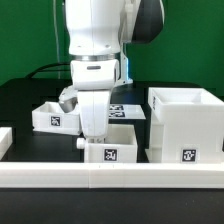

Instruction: Assemble drawer

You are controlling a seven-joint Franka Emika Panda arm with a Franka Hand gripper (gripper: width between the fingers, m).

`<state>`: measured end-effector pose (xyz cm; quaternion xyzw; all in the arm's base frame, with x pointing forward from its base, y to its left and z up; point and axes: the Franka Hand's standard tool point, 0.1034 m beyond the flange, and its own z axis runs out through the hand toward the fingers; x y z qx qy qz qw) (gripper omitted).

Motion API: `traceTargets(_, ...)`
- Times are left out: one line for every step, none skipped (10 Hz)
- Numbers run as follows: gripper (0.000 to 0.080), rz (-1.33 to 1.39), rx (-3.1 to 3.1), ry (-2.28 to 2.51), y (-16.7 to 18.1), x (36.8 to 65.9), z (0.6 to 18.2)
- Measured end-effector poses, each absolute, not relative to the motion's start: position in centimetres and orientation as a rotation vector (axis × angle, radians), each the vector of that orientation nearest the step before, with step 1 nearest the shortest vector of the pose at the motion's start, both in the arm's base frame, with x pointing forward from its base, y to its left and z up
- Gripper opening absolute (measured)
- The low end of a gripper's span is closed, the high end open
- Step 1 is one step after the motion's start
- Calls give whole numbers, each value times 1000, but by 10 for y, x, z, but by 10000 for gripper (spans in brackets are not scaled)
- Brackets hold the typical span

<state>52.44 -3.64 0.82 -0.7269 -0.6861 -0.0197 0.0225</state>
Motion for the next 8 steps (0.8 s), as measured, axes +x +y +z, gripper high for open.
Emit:
traceTargets(41,-65,-2246,-2131,-30,531,10)
traceTargets(41,-67,-2238,-2139,-24,537,11)
traceTargets(41,-73,-2235,-2144,-23,541,11)
traceTargets(41,-77,-2231,-2147,-20,542,10)
traceTargets(41,-78,-2229,-2147,-19,543,10)
traceTargets(42,-77,-2231,-2145,-20,542,9)
traceTargets(42,-76,-2231,-2144,-20,542,9)
traceTargets(42,-76,-2231,-2143,-20,542,9)
